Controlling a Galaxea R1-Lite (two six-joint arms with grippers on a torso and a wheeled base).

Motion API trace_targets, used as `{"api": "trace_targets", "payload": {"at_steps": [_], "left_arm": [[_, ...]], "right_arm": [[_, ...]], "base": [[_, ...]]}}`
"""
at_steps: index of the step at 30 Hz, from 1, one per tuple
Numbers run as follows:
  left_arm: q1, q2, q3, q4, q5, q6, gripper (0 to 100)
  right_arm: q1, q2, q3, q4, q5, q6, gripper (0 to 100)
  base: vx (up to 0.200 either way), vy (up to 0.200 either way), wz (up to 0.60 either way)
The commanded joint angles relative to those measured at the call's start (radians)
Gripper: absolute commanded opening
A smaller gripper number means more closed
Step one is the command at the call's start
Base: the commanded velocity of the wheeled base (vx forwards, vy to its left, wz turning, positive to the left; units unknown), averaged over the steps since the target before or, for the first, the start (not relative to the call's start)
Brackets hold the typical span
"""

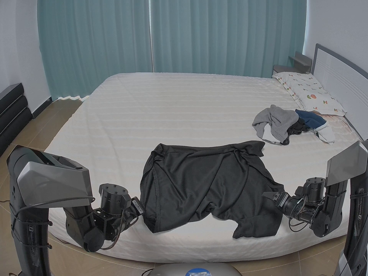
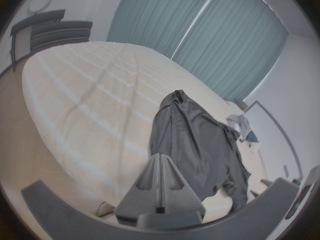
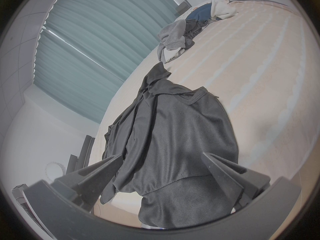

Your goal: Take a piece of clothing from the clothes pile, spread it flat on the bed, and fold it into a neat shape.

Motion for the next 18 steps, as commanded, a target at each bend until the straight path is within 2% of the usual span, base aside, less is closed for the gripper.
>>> {"api": "trace_targets", "payload": {"at_steps": [1, 2, 3, 11, 18], "left_arm": [[-0.01, 0.012, -0.075, -0.002, -0.037, -0.069, 0], [-0.01, 0.012, -0.077, -0.002, -0.038, -0.069, 0], [-0.013, 0.012, -0.078, 0.001, -0.063, -0.07, 100], [-0.085, 0.017, 0.029, 0.004, -0.09, -0.064, 100], [-0.133, 0.046, 0.052, 0.002, -0.087, -0.061, 100]], "right_arm": [[0.007, 0.014, -0.003, -0.013, 0.001, -0.002, 100], [0.007, 0.014, -0.004, -0.013, 0.001, -0.001, 100], [0.007, 0.014, -0.004, -0.013, 0.001, -0.002, 100], [0.01, -0.065, -0.004, 0.015, -0.002, -0.015, 100], [-0.006, -0.081, -0.004, 0.082, -0.002, -0.018, 100]], "base": [[0.0, 0.0, 0.0], [0.0, 0.0, 0.0], [0.0, 0.0, 0.0], [0.0, 0.0, 0.0], [0.0, 0.0, 0.0]]}}
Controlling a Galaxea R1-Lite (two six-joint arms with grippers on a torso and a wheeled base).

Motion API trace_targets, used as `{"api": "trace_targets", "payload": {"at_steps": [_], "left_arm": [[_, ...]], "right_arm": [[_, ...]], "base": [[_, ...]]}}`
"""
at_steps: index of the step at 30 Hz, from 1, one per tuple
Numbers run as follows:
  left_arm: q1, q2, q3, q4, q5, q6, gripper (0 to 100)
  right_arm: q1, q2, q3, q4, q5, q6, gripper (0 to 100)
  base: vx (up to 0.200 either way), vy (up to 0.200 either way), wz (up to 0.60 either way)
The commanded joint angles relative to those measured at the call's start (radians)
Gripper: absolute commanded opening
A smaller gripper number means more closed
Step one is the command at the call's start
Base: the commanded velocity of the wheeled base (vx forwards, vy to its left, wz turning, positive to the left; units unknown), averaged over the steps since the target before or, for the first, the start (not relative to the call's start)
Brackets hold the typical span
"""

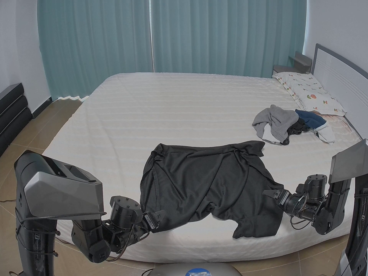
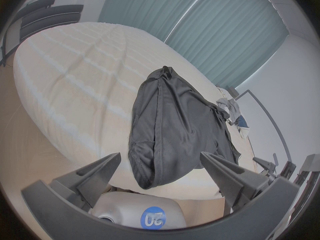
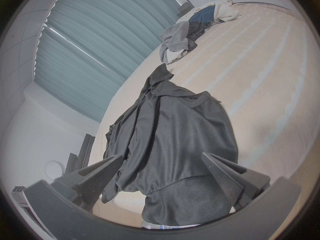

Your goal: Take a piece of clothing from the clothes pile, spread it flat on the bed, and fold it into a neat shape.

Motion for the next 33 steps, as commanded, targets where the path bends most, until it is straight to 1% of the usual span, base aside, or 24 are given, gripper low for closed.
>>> {"api": "trace_targets", "payload": {"at_steps": [1, 2, 4, 8, 10, 14, 17, 20, 21, 25, 26, 27, 30, 32, 33], "left_arm": [[-0.035, 0.037, 0.009, -0.005, 0.007, 0.004, 100], [-0.055, 0.066, -0.005, -0.008, 0.014, 0.028, 100], [-0.065, 0.083, -0.012, -0.008, 0.028, 0.064, 100], [-0.069, 0.108, -0.035, -0.008, 0.05, 0.08, 100], [-0.072, 0.115, -0.054, -0.007, 0.054, 0.084, 100], [-0.071, 0.142, -0.104, 0.002, 0.063, 0.111, 100], [-0.065, 0.161, -0.117, -0.004, 0.083, 0.145, 100], [-0.063, 0.161, -0.115, -0.004, 0.085, 0.149, 100], [-0.063, 0.161, -0.117, -0.005, 0.086, 0.149, 0], [-0.052, 0.163, -0.103, -0.008, 0.094, 0.148, 0], [-0.028, 0.155, -0.083, -0.008, 0.097, 0.133, 0], [-0.028, 0.155, -0.083, -0.008, 0.097, 0.133, 0], [0.04, 0.14, -0.066, -0.019, 0.097, 0.088, 0], [0.064, 0.108, -0.054, -0.034, 0.094, 0.084, 0], [0.064, 0.108, -0.054, -0.034, 0.094, 0.084, 0]], "right_arm": [[-0.012, -0.023, 0.016, 0.009, 0.001, 0.0, 100], [-0.017, -0.02, 0.051, 0.001, 0.001, -0.002, 100], [-0.024, -0.018, 0.077, -0.005, 0.001, -0.003, 100], [-0.034, -0.021, 0.119, -0.006, 0.001, -0.011, 100], [-0.04, -0.014, 0.126, -0.006, 0.001, -0.033, 100], [-0.034, 0.018, 0.151, -0.025, 0.004, -0.043, 100], [-0.037, 0.043, 0.206, -0.075, 0.004, -0.085, 100], [-0.04, 0.052, 0.247, -0.091, 0.005, -0.119, 100], [-0.04, 0.061, 0.255, -0.089, 0.01, -0.123, 100], [-0.04, 0.097, 0.241, -0.089, 0.007, -0.126, 100], [-0.041, 0.115, 0.232, -0.089, 0.007, -0.129, 100], [-0.041, 0.115, 0.232, -0.089, 0.007, -0.129, 100], [-0.052, 0.117, 0.218, -0.089, 0.011, -0.134, 100], [-0.053, 0.123, 0.201, -0.089, 0.013, -0.134, 100], [-0.053, 0.123, 0.201, -0.089, 0.013, -0.134, 100]], "base": [[0.0, 0.0, 0.0], [0.0, 0.0, 0.0], [0.0, 0.0, 0.0], [0.0, 0.0, 0.0], [0.0, 0.0, 0.0], [0.0, 0.0, 0.0], [0.0, 0.0, 0.0], [0.0, 0.0, 0.0], [0.0, 0.0, 0.0], [0.0, 0.0, 0.0], [0.0, 0.0, 0.0], [0.0, 0.0, 0.0], [0.0, 0.0, 0.0], [0.0, 0.0, 0.0], [0.0, 0.0, 0.0]]}}
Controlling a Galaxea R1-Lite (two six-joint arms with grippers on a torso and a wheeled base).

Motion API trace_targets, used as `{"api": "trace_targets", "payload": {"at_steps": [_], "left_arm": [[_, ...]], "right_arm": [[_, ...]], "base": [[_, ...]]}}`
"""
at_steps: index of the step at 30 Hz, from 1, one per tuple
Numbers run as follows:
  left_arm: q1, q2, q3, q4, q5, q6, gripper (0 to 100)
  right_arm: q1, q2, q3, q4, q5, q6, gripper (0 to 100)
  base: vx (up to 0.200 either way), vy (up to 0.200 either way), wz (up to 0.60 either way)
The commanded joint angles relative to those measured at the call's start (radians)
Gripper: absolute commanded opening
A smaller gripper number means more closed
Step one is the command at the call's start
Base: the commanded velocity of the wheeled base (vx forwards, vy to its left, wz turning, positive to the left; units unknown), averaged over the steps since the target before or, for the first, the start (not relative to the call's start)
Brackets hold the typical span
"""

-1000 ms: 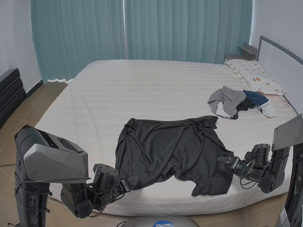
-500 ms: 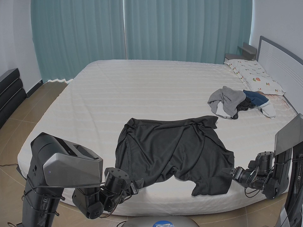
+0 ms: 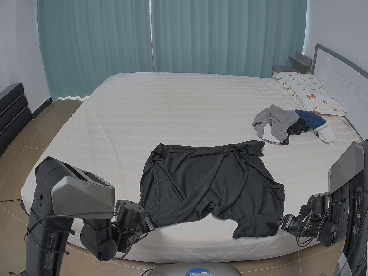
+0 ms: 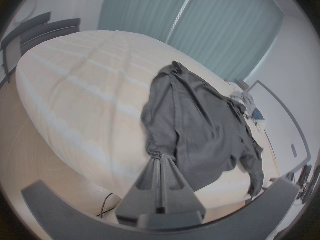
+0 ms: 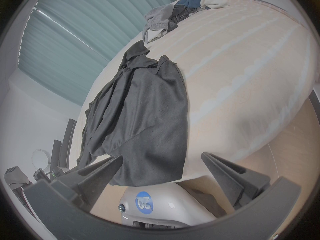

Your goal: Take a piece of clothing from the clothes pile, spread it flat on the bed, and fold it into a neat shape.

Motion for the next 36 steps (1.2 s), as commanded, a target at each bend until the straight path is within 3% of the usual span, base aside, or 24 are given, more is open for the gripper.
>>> {"api": "trace_targets", "payload": {"at_steps": [1, 3, 6, 14, 15, 21, 23, 26, 32, 36], "left_arm": [[0.059, -0.06, 0.034, -0.009, 0.0, -0.01, 0], [0.068, -0.077, 0.056, -0.005, 0.0, 0.003, 0], [0.084, -0.089, 0.085, -0.014, 0.015, 0.111, 0], [0.154, -0.083, 0.05, -0.012, 0.063, 0.117, 0], [0.159, -0.084, 0.048, -0.012, 0.065, 0.117, 0], [0.167, -0.083, 0.047, -0.014, 0.065, 0.117, 0], [0.165, -0.066, 0.043, -0.014, 0.063, 0.112, 0], [0.162, -0.032, 0.039, -0.014, 0.063, 0.1, 0], [0.165, 0.012, 0.011, -0.014, 0.063, 0.036, 0], [0.167, 0.02, 0.008, -0.015, 0.06, 0.028, 0]], "right_arm": [[-0.009, 0.026, -0.039, -0.016, 0.001, 0.006, 100], [-0.019, 0.026, -0.059, -0.016, 0.002, 0.009, 100], [-0.033, 0.054, -0.123, -0.016, -0.001, 0.009, 100], [-0.026, 0.083, -0.199, -0.005, -0.011, -0.002, 100], [-0.024, 0.083, -0.208, -0.004, -0.011, -0.003, 0], [-0.029, 0.063, -0.378, 0.098, -0.013, -0.011, 0], [-0.033, 0.054, -0.502, 0.234, -0.016, -0.006, 0], [-0.041, 0.051, -0.604, 0.308, -0.044, 0.023, 0], [-0.042, 0.051, -0.585, 0.147, -0.109, 0.199, 0], [-0.041, 0.077, -0.495, 0.047, -0.109, 0.221, 0]], "base": [[0.0, 0.0, 0.0], [0.0, 0.0, 0.0], [0.0, 0.0, 0.0], [0.0, 0.0, 0.0], [0.0, 0.0, 0.0], [0.0, 0.0, 0.0], [0.0, 0.0, 0.0], [0.0, 0.0, 0.0], [0.0, 0.0, 0.0], [0.0, 0.0, 0.0]]}}
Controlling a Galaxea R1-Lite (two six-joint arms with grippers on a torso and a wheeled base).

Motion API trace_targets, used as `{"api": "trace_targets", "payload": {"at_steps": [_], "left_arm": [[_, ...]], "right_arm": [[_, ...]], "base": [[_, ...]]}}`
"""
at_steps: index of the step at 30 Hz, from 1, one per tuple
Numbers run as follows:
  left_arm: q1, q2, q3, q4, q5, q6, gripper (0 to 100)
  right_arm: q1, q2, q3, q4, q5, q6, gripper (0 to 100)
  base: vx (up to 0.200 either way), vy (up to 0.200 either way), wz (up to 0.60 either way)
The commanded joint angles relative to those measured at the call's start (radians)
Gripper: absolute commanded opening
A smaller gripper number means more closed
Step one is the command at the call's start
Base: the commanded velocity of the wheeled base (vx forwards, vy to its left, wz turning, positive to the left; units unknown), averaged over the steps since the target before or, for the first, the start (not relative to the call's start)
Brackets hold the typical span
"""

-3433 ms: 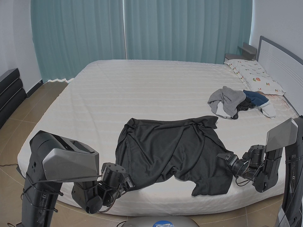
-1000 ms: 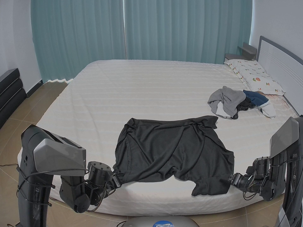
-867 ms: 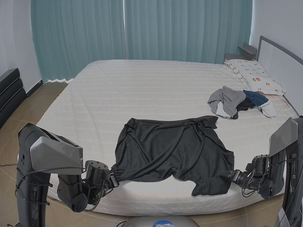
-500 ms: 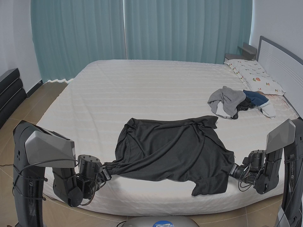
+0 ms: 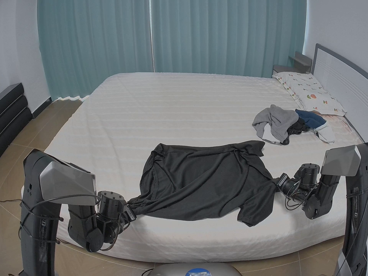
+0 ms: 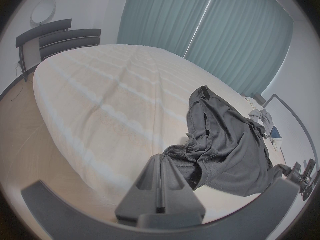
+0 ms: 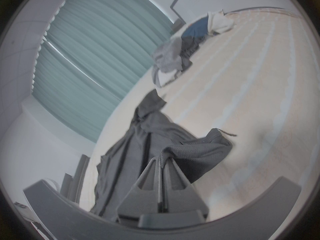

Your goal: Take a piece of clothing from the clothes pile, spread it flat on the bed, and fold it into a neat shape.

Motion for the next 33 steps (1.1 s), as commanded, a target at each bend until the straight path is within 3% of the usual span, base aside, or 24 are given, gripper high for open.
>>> {"api": "trace_targets", "payload": {"at_steps": [1, 5, 6, 16, 23, 25, 30, 33], "left_arm": [[0.002, 0.048, -0.017, -0.001, -0.002, -0.035, 0], [0.002, 0.05, -0.017, -0.001, -0.008, -0.046, 0], [0.002, 0.05, -0.017, -0.001, -0.008, -0.046, 0], [0.004, 0.048, -0.017, -0.001, -0.009, -0.046, 0], [0.004, 0.048, -0.017, -0.001, -0.012, -0.046, 0], [0.005, 0.05, -0.018, -0.001, -0.014, -0.048, 0], [0.005, 0.048, -0.018, -0.001, -0.019, -0.046, 0], [0.005, 0.048, -0.018, -0.001, -0.019, -0.046, 0]], "right_arm": [[0.001, 0.033, 0.099, -0.151, -0.022, 0.062, 0], [0.003, 0.035, 0.118, -0.187, -0.023, 0.062, 0], [0.003, 0.035, 0.118, -0.187, -0.023, 0.062, 100], [-0.068, 0.012, 0.11, -0.186, -0.003, 0.087, 100], [-0.137, -0.085, 0.224, -0.184, 0.173, 0.058, 100], [-0.125, -0.077, 0.285, -0.183, 0.253, 0.007, 100], [-0.066, 0.008, 0.339, -0.183, 0.257, -0.16, 100], [-0.057, 0.013, 0.354, -0.183, 0.259, -0.195, 100]], "base": [[0.0, 0.0, 0.0], [0.0, 0.0, 0.0], [0.0, 0.0, 0.0], [0.0, 0.0, 0.0], [0.0, 0.0, 0.0], [0.0, 0.0, 0.0], [0.0, 0.0, 0.0], [0.0, 0.0, 0.0]]}}
